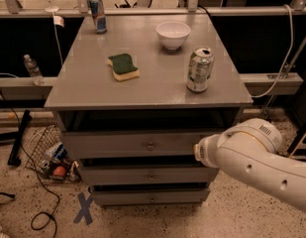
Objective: Close top drawer
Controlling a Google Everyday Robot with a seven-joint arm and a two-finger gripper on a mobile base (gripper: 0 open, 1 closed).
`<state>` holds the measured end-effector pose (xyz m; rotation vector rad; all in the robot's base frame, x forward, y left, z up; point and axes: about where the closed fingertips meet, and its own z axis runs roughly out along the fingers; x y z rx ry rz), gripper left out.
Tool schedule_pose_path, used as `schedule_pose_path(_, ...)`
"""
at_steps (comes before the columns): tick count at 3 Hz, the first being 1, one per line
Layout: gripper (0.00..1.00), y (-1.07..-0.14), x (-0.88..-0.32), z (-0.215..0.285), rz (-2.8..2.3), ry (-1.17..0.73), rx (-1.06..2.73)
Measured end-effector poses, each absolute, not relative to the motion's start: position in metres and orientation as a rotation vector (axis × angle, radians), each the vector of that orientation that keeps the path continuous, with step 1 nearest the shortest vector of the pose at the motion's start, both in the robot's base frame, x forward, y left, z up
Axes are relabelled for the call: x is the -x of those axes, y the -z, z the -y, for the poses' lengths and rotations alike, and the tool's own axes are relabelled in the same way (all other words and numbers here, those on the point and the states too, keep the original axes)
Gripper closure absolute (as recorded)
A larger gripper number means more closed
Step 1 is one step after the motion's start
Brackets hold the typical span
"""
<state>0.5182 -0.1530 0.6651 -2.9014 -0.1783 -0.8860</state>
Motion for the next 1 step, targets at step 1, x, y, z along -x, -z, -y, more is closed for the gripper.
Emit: schedule_pose_path(1,1.0,-0.6704,-0.4946,0.1772,0.087,0.843,2.947)
